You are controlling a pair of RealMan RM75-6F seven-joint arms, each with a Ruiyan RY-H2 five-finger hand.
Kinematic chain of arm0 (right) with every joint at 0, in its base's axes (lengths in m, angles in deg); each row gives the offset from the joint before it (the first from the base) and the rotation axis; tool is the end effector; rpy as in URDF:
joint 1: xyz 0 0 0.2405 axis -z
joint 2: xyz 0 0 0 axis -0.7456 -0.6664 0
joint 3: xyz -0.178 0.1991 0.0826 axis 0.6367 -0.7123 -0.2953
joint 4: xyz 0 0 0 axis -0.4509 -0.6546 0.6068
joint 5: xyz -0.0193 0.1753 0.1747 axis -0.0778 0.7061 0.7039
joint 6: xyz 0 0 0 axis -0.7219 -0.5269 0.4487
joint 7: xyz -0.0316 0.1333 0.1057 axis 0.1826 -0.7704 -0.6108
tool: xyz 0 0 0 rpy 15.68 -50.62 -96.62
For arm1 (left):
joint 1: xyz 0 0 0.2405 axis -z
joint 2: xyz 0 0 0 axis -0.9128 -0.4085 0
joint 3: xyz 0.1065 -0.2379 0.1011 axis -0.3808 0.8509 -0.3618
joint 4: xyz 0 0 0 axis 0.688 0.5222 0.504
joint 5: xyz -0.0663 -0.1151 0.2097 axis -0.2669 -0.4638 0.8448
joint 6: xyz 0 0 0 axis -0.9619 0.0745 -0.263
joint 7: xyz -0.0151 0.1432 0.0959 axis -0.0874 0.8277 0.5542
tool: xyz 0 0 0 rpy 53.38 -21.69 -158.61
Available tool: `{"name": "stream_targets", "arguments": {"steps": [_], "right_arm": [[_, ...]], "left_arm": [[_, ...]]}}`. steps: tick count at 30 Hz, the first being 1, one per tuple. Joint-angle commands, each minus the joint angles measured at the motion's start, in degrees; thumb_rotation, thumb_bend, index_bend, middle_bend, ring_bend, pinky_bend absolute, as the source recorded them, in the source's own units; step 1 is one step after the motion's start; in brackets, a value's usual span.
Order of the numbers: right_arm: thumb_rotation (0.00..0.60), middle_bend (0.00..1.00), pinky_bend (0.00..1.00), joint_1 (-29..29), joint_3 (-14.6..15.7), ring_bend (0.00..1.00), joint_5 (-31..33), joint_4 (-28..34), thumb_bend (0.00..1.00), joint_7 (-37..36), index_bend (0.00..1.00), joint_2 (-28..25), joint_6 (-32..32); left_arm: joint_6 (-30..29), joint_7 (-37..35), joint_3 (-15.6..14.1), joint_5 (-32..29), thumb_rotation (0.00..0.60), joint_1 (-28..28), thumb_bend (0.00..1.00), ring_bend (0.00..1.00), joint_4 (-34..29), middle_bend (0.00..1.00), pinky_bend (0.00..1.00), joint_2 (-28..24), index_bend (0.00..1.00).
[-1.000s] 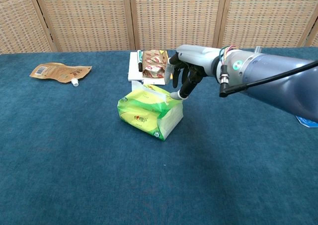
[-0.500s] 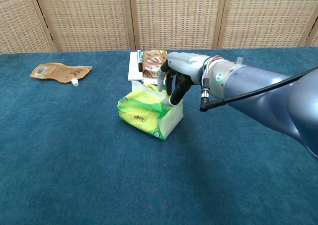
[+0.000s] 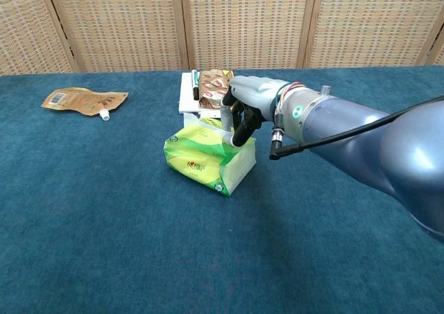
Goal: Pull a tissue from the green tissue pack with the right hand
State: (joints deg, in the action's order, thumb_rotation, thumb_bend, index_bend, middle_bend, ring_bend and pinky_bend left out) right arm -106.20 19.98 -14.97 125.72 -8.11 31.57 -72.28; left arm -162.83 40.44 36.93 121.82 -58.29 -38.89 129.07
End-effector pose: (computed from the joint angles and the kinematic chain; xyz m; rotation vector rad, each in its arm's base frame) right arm -0.0289 -0.3993 -0.1257 1.7548 -1.1251 0.9267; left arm -0.3621 0.2379 0.1537 -1.3601 -0.9805 -0.8675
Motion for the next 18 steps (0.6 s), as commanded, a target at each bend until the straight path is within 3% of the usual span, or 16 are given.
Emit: {"name": "stream_targets", "arguments": {"steps": [1, 11, 18], "right_arm": [[0.6, 0.65, 0.39, -0.1, 0.1, 0.52, -0.4, -0.4, 0.44, 0.0, 0.65, 0.3, -0.2], [0.6, 0.69, 0.4, 0.9, 0.2, 0.56, -6.6, 1.2, 0.47, -2.5, 0.71, 0.0, -3.1], [0.6, 0.7, 0.43, 3.1, 0.3, 0.57, -14.9, 6.8, 0.47, -4.2, 0.71, -5.8, -6.9]], "left_arm": [[0.0, 0.0, 0.0, 0.0, 0.6, 0.0, 0.01, 0.0, -0.1, 0.0, 0.0, 0.0, 0.0], [-0.1, 0.1, -0.2, 0.2, 0.6, 0.1, 0.01, 0.0, -0.4, 0.0, 0.0, -0.1, 0.0], [-0.2, -0.3, -0.3, 0.3, 0.6, 0.0, 0.01, 0.0, -0.6, 0.0, 0.0, -0.4, 0.0]]}}
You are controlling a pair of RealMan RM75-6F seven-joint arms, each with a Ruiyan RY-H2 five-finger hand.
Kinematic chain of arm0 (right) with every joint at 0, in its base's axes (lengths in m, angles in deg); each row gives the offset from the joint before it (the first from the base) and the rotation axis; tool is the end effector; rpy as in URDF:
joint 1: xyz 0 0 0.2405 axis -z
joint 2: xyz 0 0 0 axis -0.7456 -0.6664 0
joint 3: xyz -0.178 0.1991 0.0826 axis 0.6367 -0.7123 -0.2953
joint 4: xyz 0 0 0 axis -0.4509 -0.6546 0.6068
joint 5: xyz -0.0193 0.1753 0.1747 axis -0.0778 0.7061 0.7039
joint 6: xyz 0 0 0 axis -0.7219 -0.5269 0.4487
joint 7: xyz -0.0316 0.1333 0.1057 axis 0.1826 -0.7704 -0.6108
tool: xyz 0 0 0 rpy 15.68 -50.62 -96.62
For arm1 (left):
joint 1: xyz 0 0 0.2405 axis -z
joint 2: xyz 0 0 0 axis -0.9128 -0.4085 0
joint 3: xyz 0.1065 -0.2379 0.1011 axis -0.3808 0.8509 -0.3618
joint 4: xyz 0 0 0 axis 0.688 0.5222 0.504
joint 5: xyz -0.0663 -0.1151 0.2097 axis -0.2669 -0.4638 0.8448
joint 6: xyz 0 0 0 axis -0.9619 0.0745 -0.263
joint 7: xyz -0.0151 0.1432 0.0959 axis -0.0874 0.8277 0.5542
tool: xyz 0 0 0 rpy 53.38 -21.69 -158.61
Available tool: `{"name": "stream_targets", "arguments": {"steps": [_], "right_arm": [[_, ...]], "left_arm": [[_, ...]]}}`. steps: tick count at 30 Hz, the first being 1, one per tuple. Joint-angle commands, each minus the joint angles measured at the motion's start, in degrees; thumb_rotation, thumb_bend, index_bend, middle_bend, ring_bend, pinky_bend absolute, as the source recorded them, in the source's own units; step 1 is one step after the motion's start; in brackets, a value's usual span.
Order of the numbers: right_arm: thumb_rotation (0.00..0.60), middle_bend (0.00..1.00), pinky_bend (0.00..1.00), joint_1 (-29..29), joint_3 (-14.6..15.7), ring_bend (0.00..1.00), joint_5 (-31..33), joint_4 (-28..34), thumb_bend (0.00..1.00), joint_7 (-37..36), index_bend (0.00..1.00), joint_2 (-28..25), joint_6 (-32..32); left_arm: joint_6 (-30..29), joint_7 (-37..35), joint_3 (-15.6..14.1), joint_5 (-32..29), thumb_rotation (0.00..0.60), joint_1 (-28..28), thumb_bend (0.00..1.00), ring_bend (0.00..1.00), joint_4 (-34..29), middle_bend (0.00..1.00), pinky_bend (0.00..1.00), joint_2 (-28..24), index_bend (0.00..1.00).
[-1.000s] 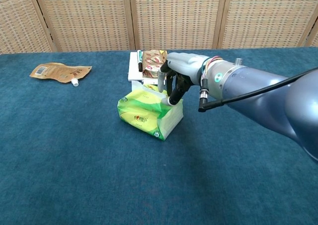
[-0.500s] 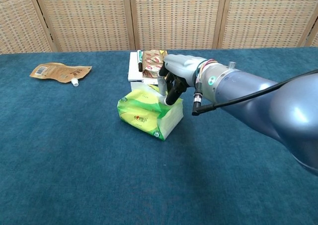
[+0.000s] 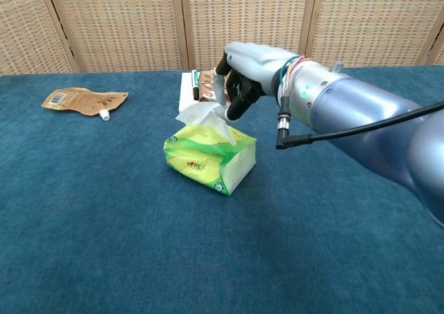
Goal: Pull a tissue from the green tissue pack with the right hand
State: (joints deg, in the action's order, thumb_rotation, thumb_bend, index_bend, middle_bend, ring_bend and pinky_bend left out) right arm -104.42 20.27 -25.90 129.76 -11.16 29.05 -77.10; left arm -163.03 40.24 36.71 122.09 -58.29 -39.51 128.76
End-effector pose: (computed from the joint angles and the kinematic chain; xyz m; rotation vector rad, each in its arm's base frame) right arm -0.0118 -0.3955 -0.0916 1.7232 -0.9891 1.1054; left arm -0.3595 0.2367 0.1537 -1.3630 -0.9854 -0.8753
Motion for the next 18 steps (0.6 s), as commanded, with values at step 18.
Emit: {"name": "stream_targets", "arguments": {"steps": [18], "right_arm": [[0.6, 0.7, 0.44, 10.8, -1.2, 0.57, -13.2, -9.5, 0.47, -14.5, 0.72, -20.9, -2.8]], "left_arm": [[-0.7, 1.7, -0.3, 1.4, 0.6, 0.3, 0.01, 0.0, -1.7, 0.0, 0.0, 0.1, 0.0]]}}
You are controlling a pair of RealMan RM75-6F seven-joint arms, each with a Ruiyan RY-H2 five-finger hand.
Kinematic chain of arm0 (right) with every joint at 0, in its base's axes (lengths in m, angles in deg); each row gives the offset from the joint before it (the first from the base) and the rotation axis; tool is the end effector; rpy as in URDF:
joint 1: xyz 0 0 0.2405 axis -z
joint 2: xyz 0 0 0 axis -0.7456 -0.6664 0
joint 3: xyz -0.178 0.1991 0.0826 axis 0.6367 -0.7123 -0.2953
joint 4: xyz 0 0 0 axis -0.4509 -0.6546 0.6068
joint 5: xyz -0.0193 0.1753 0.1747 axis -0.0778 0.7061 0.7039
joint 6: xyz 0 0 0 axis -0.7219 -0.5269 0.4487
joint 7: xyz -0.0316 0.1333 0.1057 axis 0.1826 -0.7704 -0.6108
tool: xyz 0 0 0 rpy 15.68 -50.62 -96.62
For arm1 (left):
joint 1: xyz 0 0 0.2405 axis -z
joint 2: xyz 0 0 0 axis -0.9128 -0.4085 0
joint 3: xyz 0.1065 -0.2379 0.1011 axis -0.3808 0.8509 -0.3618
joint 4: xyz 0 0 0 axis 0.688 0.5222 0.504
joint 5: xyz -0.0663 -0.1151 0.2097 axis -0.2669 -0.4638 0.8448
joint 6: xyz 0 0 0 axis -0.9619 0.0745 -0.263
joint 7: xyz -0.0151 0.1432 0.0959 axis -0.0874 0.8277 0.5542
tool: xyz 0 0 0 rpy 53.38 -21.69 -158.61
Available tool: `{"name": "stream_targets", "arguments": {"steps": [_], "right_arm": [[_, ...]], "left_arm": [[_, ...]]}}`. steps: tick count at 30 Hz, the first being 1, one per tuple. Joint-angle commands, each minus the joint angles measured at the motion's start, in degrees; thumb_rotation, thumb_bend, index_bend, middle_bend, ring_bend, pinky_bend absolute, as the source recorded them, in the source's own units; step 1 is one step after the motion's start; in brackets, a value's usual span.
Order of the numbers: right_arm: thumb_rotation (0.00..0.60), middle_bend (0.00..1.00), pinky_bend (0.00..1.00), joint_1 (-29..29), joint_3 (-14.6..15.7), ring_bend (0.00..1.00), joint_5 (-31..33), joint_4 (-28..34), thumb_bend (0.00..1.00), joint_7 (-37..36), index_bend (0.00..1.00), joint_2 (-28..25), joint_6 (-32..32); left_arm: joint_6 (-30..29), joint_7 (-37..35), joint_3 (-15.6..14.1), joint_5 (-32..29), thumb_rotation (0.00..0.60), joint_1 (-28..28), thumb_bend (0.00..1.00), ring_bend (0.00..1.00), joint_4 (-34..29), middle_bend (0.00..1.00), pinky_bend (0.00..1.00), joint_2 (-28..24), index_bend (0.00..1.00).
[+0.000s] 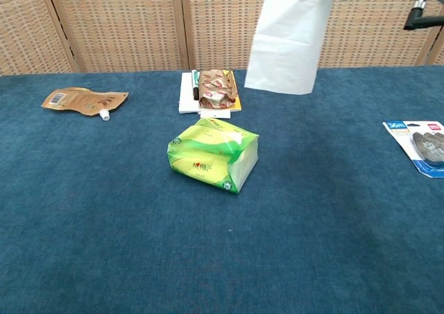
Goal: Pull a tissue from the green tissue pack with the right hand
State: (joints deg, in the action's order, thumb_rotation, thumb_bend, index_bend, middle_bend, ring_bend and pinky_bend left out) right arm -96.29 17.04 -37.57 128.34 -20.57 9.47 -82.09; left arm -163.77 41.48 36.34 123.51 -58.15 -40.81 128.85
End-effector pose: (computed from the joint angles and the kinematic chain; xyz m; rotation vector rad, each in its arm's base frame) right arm -0.0926 -0.4635 0.0743 1.4067 -0.6659 1.1828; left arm -0.3495 0.2354 0.1489 -1.3890 -0.9716 -0.8921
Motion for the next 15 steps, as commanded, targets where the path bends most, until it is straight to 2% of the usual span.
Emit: {"name": "stream_targets", "arguments": {"steps": [1, 4, 6, 9, 12, 13, 15], "right_arm": [[0.6, 0.7, 0.44, 3.5, 3.1, 0.57, -2.3, -10.5, 0.47, -7.6, 0.72, -0.8, 3.0], [0.6, 0.7, 0.44, 5.0, 6.2, 0.57, -5.8, -15.1, 0.47, -12.8, 0.72, 0.7, 4.2], [0.6, 0.7, 0.44, 6.2, 9.9, 0.57, -10.4, -17.9, 0.47, -16.1, 0.72, 1.8, 4.4], [0.6, 0.7, 0.44, 8.0, 15.9, 0.57, -19.8, -23.4, 0.47, -21.1, 0.72, 3.9, 1.4], [0.6, 0.69, 0.44, 9.6, 19.7, 0.57, -26.2, -27.4, 0.46, -25.5, 0.72, 5.5, -2.1], [0.6, 0.66, 0.44, 9.9, 20.5, 0.56, -27.7, -28.2, 0.4, -26.3, 0.68, 5.8, -3.1], [0.6, 0.44, 0.43, 10.5, 21.9, 0.43, -30.1, -29.4, 0.18, -27.3, 0.42, 6.0, -4.4]], "left_arm": [[0.1, 0.9, 0.1, -0.1, 0.6, 0.2, 0.01, 0.0, -0.7, 0.0, 0.0, 0.0, 0.0], [0.1, 1.6, 0.1, -0.2, 0.6, 0.3, 0.01, 0.0, -1.2, 0.0, 0.0, 0.0, 0.0], [0.2, 2.3, 0.2, -0.4, 0.6, 0.4, 0.01, 0.0, -1.5, 0.0, 0.0, 0.1, 0.0], [0.5, 3.0, 0.1, -0.7, 0.6, 0.5, 0.01, 0.0, -1.5, 0.0, 0.0, 0.3, 0.0], [0.6, 3.0, 0.0, -0.8, 0.6, 0.4, 0.01, 0.0, -1.1, 0.0, 0.0, 0.5, 0.0], [0.6, 2.9, -0.1, -0.7, 0.6, 0.4, 0.01, 0.0, -0.9, 0.0, 0.0, 0.5, 0.0], [0.6, 2.7, -0.2, -0.7, 0.6, 0.4, 0.01, 0.0, -0.5, 0.0, 0.0, 0.6, 0.0]]}}
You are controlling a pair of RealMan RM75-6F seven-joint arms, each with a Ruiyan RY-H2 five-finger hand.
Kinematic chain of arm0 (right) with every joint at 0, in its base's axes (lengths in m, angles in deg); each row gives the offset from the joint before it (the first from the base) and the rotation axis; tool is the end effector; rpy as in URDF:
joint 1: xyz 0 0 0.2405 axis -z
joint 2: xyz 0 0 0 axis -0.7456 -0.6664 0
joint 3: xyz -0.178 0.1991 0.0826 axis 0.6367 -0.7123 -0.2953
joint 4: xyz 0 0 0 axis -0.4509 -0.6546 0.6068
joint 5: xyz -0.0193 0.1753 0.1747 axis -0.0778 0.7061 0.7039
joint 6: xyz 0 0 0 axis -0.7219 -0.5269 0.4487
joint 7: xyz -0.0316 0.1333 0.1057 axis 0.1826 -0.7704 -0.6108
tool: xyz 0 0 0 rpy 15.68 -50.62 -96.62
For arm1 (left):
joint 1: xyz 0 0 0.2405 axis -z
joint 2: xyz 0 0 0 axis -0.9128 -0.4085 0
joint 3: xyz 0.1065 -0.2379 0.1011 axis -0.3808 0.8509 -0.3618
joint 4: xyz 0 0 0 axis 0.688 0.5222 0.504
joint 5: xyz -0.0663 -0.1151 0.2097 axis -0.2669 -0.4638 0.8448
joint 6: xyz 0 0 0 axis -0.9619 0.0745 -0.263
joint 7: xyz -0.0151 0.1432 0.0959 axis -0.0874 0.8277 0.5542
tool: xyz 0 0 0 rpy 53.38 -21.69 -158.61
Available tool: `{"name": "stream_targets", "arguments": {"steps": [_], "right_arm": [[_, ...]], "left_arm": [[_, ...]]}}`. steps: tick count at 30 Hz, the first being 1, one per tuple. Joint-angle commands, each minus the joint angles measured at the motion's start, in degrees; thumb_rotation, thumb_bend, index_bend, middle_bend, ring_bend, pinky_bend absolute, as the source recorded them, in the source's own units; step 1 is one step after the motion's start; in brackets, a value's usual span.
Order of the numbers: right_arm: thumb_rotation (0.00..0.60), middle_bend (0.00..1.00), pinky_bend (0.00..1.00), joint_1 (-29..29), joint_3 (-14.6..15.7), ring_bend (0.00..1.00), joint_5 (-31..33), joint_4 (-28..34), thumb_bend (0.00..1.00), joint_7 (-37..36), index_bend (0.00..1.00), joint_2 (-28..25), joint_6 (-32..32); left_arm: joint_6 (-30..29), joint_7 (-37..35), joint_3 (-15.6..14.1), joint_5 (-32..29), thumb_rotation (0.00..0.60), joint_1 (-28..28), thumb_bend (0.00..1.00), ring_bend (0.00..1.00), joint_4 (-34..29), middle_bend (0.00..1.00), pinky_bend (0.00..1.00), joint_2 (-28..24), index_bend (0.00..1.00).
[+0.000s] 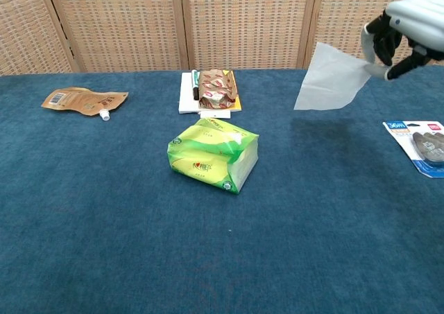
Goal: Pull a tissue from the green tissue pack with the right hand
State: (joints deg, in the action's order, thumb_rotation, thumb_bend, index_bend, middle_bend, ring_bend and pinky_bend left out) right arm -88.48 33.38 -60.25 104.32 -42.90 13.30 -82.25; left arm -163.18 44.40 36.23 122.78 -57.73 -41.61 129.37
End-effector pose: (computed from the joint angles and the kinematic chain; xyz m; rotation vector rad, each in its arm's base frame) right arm -0.2229 -0.4366 0.0352 1.6713 -0.5096 1.0715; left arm -0.3465 0.2368 0.1425 -1.4032 -0.9610 -0.8629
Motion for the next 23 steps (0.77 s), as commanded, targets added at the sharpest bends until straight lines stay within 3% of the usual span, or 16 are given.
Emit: {"name": "stream_targets", "arguments": {"steps": [1, 2, 4, 8, 12, 18, 23], "right_arm": [[0.6, 0.25, 0.39, 3.0, 6.1, 0.27, -8.0, -5.6, 0.05, -5.2, 0.21, 1.9, -4.3], [0.6, 0.09, 0.32, 3.4, 7.0, 0.13, -8.0, -4.5, 0.0, -4.9, 0.06, 0.9, -3.0], [0.6, 0.0, 0.19, 4.0, 7.8, 0.0, -6.9, -0.3, 0.0, -4.6, 0.0, -1.7, -0.3], [0.6, 0.0, 0.04, 5.8, 7.7, 0.0, -5.8, 10.7, 0.0, -5.9, 0.0, -8.2, -0.7], [0.6, 0.0, 0.0, 9.9, 8.8, 0.0, -5.8, 19.6, 0.0, -1.9, 0.0, -15.7, -5.1], [0.6, 0.0, 0.0, 17.7, 9.2, 0.0, -4.4, 24.7, 0.0, 1.9, 0.0, -19.5, -14.3], [0.6, 0.0, 0.0, 21.1, 9.4, 0.0, -4.2, 25.1, 0.0, 3.4, 0.0, -19.6, -17.0]], "left_arm": [[0.1, -0.3, -0.2, 0.1, 0.6, 0.0, 0.01, 0.0, 0.4, 0.0, 0.0, 0.1, 0.0], [0.1, -0.3, -0.3, 0.2, 0.6, -0.1, 0.01, 0.0, 0.6, 0.0, 0.0, 0.2, 0.0], [0.1, -0.5, -0.3, 0.2, 0.6, -0.1, 0.01, 0.0, 0.8, 0.0, 0.0, 0.2, 0.0], [-0.2, -0.7, -0.4, 0.4, 0.6, -0.2, 0.01, 0.0, 1.0, 0.0, 0.0, 0.2, 0.0], [-1.1, -1.1, -0.6, 1.2, 0.6, -0.6, 0.01, 0.0, 1.0, 0.0, 0.0, 0.2, 0.0], [-3.2, -0.8, -0.7, 2.2, 0.6, -1.4, 0.01, 0.0, 0.9, 0.0, 0.0, 0.4, 0.0], [-7.5, 1.5, 0.2, 3.7, 0.6, -2.2, 0.01, 0.0, 3.2, 0.0, 0.0, 2.8, 0.0]]}}
